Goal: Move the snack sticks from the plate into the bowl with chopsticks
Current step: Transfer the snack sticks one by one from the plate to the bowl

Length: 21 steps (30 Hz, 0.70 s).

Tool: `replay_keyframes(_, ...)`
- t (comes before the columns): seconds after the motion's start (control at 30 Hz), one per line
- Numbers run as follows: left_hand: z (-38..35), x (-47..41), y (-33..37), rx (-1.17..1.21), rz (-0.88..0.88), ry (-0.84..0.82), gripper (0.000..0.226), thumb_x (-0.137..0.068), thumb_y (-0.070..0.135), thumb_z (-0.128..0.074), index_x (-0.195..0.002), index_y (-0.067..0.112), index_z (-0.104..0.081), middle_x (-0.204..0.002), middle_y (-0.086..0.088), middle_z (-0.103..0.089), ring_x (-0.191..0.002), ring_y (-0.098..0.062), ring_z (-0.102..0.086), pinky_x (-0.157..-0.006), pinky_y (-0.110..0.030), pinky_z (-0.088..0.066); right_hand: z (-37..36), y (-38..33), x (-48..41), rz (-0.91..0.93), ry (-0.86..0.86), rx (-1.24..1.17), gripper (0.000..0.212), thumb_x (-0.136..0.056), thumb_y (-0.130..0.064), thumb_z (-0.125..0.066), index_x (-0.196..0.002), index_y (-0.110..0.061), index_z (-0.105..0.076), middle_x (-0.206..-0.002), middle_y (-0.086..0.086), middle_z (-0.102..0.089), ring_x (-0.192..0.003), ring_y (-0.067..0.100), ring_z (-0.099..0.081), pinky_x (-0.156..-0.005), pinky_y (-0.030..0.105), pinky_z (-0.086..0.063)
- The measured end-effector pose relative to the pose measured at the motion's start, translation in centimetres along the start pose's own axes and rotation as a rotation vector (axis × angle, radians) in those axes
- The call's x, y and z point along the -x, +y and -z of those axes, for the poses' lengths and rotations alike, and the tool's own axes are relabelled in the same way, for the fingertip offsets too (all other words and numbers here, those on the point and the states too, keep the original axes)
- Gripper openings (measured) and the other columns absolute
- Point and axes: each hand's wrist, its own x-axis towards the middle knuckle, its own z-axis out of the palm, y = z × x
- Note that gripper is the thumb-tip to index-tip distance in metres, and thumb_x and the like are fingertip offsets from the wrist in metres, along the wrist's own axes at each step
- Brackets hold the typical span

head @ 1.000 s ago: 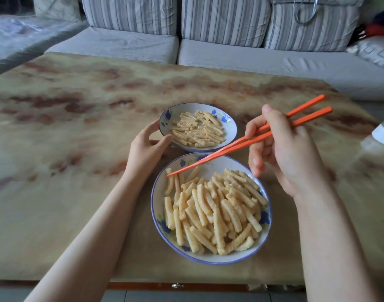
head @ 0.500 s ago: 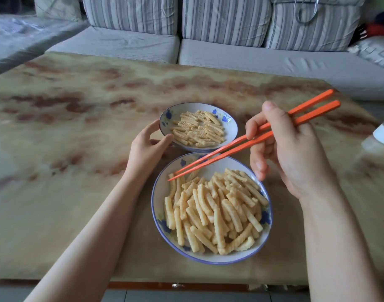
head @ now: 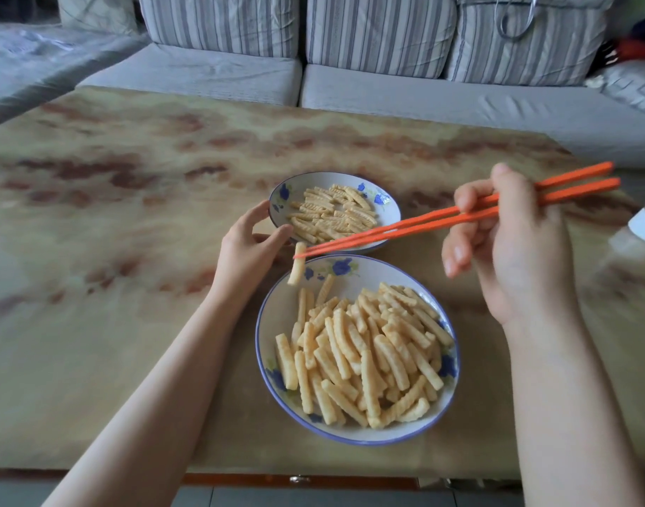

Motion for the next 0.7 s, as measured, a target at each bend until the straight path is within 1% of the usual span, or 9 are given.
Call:
replay_keyframes(0.07,0.0,0.0,-0.1,0.02,0.012,-0.006,0.048,-0.081,0.033,-0.069,-0.129,0.032,-0.061,-0.11,0.006,-0.073,-0.082,-0.012,-0.073,-0.084,-0.034,-0.058,0.2,-0.3,-0.2,0.027,0.085,-0.049,0.064,-0.102,-0.019,-0.032,-0.045,-0.021,-0.06,-0.041,-0.001,-0.049,-0.027,0.016,-0.04,-0.042,0.032,-0.027)
replay_keyframes(0.1,0.0,0.0,-0.1,0.023,0.007,-0.005,0.047,-0.084,0.03,-0.07,-0.13,0.031,-0.06,-0.113,0.008,-0.072,-0.084,-0.013,-0.073,-0.082,-0.034,-0.059,0.2,-0.3,-0.3,0.041,0.127,-0.07,0.066,-0.102,-0.018,-0.031,-0.043,-0.023,-0.06,-0.04,-0.002,-0.05,-0.028,0.015,-0.041,-0.043,0.035,-0.026)
replay_keyframes(0.2,0.0,-0.1,-0.1,0.015,-0.024,0.009,0.046,-0.09,0.021,-0.067,-0.135,0.025,-0.058,-0.122,0.013,-0.066,-0.087,-0.011,-0.072,-0.071,-0.021,-0.058,-0.3,0.3,-0.9,0.101,0.255,-0.063,0.055,-0.103,-0.019,-0.031,-0.053,-0.02,-0.055,-0.039,-0.005,-0.049,-0.028,0.015,-0.044,-0.044,0.037,-0.026)
replay_keyframes(0.3,0.0,0.0,0.0,0.009,-0.04,0.013,0.045,-0.091,0.02,-0.067,-0.135,0.024,-0.057,-0.127,0.014,-0.063,-0.086,-0.006,-0.07,-0.064,-0.011,-0.053,-1.2,1.8,-1.9,0.119,0.323,-0.005,0.046,-0.103,-0.022,-0.031,-0.062,-0.013,-0.048,-0.036,-0.002,-0.045,-0.03,0.018,-0.048,-0.042,0.031,-0.029)
replay_keyframes(0.37,-0.1,0.0,0.0,0.009,-0.04,0.012,0.046,-0.091,0.02,-0.067,-0.136,0.023,-0.057,-0.126,0.013,-0.063,-0.086,-0.004,-0.069,-0.062,-0.009,-0.052,-1.7,3.0,-2.5,0.116,0.322,-0.001,0.046,-0.104,-0.022,-0.029,-0.062,-0.012,-0.048,-0.034,-0.001,-0.045,-0.031,0.019,-0.049,-0.04,0.026,-0.029)
replay_keyframes(0.47,-0.1,0.0,0.0,0.019,-0.031,0.012,0.046,-0.09,0.02,-0.067,-0.136,0.024,-0.057,-0.119,0.014,-0.066,-0.085,-0.011,-0.072,-0.067,-0.018,-0.057,-2.1,4.5,-3.2,0.083,0.294,0.024,0.047,-0.105,-0.025,-0.028,-0.064,-0.012,-0.049,-0.034,0.001,-0.049,-0.033,0.021,-0.053,-0.039,0.024,-0.031)
replay_keyframes(0.53,0.0,0.0,0.0,0.007,-0.031,0.017,0.045,-0.09,0.02,-0.067,-0.134,0.025,-0.058,-0.111,0.02,-0.066,-0.085,-0.009,-0.072,-0.071,-0.021,-0.058,-1.9,5.1,-3.7,0.065,0.257,0.048,0.046,-0.105,-0.026,-0.029,-0.066,-0.011,-0.05,-0.037,0.003,-0.052,-0.036,0.021,-0.055,-0.04,0.024,-0.034)
replay_keyframes(0.6,0.0,0.0,-0.1,0.002,-0.037,0.018,0.043,-0.091,0.02,-0.067,-0.133,0.026,-0.058,-0.109,0.023,-0.065,-0.084,-0.009,-0.072,-0.071,-0.02,-0.058,-1.5,5.2,-4.1,0.054,0.218,0.073,0.046,-0.105,-0.027,-0.029,-0.068,-0.01,-0.051,-0.038,0.004,-0.054,-0.037,0.021,-0.056,-0.039,0.023,-0.035)
replay_keyframes(0.7,0.0,0.0,0.0,0.012,-0.037,0.017,0.044,-0.091,0.019,-0.067,-0.133,0.026,-0.058,-0.115,0.018,-0.065,-0.084,-0.01,-0.072,-0.066,-0.015,-0.056,-1.0,5.0,-4.2,0.069,0.189,0.103,0.045,-0.104,-0.027,-0.029,-0.069,-0.011,-0.051,-0.039,0.004,-0.054,-0.037,0.022,-0.056,-0.04,0.023,-0.035)
